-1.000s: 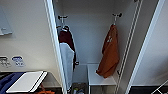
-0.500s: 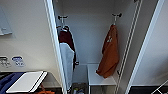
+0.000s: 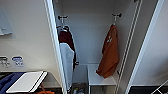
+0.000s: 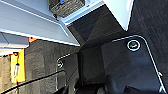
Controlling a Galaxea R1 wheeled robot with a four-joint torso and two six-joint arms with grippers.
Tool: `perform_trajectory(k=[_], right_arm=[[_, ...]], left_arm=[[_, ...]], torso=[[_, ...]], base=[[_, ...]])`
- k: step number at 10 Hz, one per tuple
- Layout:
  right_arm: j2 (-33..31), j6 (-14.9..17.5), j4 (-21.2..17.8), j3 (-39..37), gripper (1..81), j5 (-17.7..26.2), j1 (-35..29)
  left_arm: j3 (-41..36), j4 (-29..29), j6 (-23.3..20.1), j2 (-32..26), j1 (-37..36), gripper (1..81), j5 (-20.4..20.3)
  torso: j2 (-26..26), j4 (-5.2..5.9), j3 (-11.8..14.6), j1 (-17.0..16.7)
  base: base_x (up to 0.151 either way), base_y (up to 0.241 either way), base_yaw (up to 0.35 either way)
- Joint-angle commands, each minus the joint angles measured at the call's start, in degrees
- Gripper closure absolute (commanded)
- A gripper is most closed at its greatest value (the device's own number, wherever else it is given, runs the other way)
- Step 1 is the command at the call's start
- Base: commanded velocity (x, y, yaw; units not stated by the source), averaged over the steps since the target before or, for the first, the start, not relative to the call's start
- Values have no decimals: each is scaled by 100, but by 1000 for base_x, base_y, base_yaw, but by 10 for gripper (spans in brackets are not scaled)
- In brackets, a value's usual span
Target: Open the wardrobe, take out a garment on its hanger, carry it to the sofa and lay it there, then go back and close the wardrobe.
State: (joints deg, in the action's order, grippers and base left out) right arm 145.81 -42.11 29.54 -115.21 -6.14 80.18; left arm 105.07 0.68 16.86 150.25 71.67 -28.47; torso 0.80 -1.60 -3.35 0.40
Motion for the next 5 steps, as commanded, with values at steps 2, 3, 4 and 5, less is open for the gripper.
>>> perform_trajectory(k=[2, 3, 4, 5], right_arm=[[-23, -26, -54, 17, 10, 113, -313], [-49, -17, -62, 78, 10, 113, -313], [-102, -17, -62, 192, 10, 113, -313], [-172, -17, -19, 316, 10, 113, -296]], left_arm=[[233, -1524, 19, 199, -553, 10, -1317], [320, -1789, 10, 242, -561, 10, -1546], [530, -2017, 19, 330, -579, 10, -1644], [796, -2432, 19, 427, -588, 10, -1856]], torso=[[0, 0, 0, 0], [0, 0, 0, 0], [0, 0, 0, 0], [0, 0, 0, 0]], base=[[0, 0, 0], [0, 0, 0], [0, 0, 0], [0, 0, 0]])
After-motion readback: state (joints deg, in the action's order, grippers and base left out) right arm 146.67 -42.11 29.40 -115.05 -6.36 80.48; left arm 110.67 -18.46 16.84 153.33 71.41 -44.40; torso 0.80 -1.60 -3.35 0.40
